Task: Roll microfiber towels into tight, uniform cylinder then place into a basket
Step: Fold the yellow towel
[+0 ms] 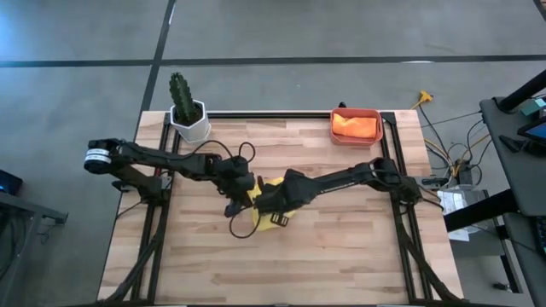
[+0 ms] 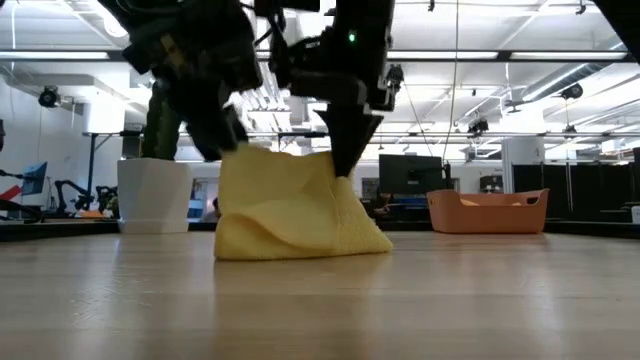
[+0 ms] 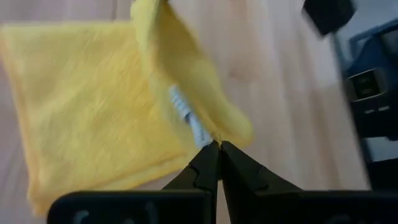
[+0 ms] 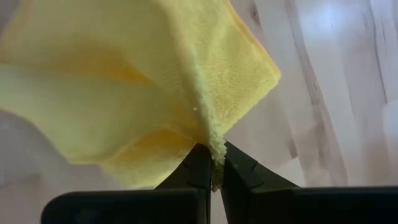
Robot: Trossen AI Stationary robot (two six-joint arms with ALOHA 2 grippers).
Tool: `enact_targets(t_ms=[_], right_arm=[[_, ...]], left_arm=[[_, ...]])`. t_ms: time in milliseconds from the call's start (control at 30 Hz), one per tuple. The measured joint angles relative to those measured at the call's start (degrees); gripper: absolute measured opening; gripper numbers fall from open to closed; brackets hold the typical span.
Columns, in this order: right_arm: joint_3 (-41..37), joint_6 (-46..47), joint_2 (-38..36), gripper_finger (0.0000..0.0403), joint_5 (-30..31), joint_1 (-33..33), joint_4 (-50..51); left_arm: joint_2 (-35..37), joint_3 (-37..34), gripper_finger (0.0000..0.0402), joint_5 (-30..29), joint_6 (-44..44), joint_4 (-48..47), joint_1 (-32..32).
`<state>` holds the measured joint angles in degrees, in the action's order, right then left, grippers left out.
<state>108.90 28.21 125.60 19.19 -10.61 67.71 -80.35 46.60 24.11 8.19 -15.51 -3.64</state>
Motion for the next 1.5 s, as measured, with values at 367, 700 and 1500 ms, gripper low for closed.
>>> enact_targets(t_ms=[367,700,1500], right_arm=[[-7.62,-1.05,0.0,0.0013,-2.77,2.66,-6.88],[-12.0,-1.03,0.0,0.0013,-2.86,3.53,-10.11],[-13.03,-6.61,0.02,0.0035,-3.38,7.28,-14.48]], left_arm=[[-1.21,-5.19,0.0,-6.43,0.87,4.62,0.28],[-1.21,-5.19,0.0004,-12.74,-1.32,5.45,0.33],[-1.17,-5.6,0.0201,-14.2,1.95,5.82,1.56]])
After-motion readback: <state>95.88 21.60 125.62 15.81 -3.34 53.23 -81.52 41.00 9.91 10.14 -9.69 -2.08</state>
